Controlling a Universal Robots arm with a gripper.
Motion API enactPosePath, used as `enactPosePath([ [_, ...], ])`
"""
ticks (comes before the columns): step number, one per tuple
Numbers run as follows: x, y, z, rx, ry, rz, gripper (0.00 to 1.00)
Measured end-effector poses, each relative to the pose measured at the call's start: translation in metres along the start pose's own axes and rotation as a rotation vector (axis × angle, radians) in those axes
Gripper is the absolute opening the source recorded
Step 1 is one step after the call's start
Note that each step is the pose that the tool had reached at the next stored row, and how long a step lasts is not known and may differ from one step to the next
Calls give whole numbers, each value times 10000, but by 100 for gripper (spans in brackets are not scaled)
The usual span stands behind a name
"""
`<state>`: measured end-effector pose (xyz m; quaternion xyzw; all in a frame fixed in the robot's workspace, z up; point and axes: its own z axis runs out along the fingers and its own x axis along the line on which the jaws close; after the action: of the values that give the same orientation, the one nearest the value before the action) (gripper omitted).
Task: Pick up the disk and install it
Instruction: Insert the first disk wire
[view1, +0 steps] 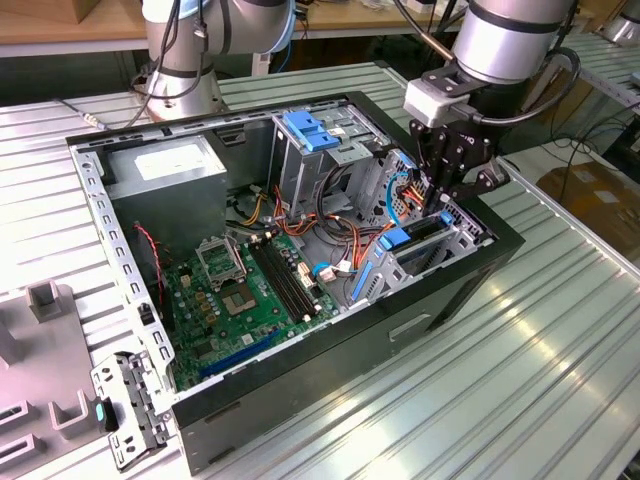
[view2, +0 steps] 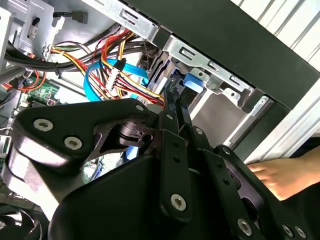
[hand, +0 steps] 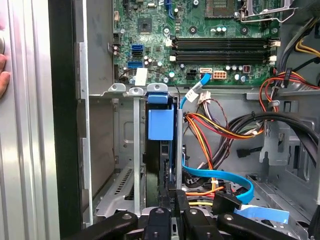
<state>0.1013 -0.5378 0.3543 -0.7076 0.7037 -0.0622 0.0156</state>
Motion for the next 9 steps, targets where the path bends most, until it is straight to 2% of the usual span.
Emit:
enactPosePath([
  [5, 1, 10, -1, 32, -13, -102, 16],
  [9, 10, 12, 6, 20, 7, 86, 16],
])
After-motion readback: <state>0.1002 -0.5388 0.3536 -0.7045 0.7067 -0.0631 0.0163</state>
